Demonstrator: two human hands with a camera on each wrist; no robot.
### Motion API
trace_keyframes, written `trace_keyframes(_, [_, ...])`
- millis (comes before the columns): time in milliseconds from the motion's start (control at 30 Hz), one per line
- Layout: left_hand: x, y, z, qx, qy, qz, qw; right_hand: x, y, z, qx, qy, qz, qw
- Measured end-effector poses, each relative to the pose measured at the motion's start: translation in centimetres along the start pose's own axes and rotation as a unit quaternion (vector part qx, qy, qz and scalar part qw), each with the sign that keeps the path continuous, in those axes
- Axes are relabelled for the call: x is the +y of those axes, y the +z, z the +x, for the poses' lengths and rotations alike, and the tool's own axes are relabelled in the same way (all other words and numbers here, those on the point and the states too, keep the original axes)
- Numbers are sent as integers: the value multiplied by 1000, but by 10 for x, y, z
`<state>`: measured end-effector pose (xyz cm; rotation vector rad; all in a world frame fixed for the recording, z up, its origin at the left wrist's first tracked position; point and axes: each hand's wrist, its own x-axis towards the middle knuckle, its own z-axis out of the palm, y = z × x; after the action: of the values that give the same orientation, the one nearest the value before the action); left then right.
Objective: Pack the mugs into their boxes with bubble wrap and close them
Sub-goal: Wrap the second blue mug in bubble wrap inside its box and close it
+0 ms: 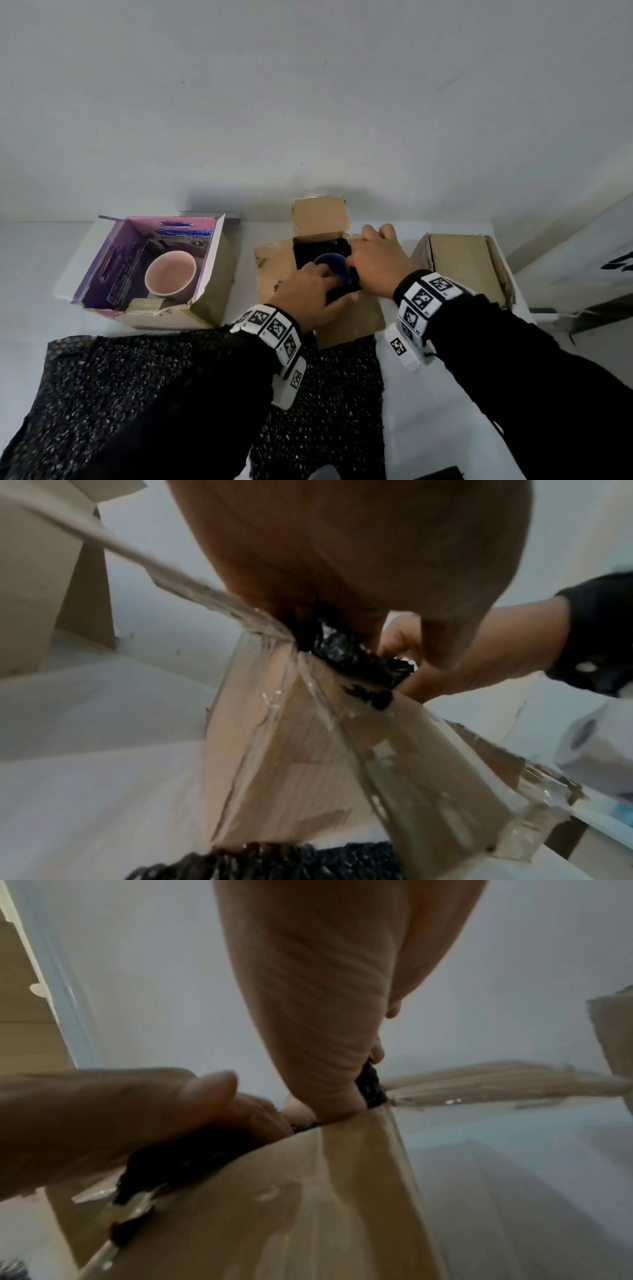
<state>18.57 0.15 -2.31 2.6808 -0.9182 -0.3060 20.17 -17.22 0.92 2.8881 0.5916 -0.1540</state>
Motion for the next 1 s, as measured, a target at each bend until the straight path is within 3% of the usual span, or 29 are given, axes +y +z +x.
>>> trace_keyframes(67, [0, 4, -4, -1, -8, 47, 999, 1, 1, 2, -33, -4, -2, 999])
trace_keyframes(167, [-3, 5, -5, 7, -6, 74, 997, 14, -2, 5, -112, 48, 135, 983])
trace_keyframes(233, [-4, -1, -4, 1, 6, 86, 996, 21, -5, 5, -136, 53, 154, 977])
trace_keyframes(300, [-3, -5, -3, -8, 13, 107, 994, 21, -4, 5, -112, 50, 126, 984])
trace_keyframes(433, [2, -8, -2, -19, 22, 135, 990, 7, -9, 9, 2, 72, 80, 994])
trace_keyframes(667, [2, -5, -4, -25, -7, 77, 997, 15, 2, -1, -47, -20, 106, 993])
trace_keyframes(800, [1, -5, -2, -24, -11, 86, 996, 14, 2, -13, -54, -48, 41, 997])
trace_keyframes(933, [-2, -4, -3, -14, -4, 84, 996, 6, 6, -20, -69, -32, 12, 997])
trace_keyframes(1000, [-3, -1, -6, 25, -8, 63, 998, 5, 9, -23, -69, -1, 26, 997])
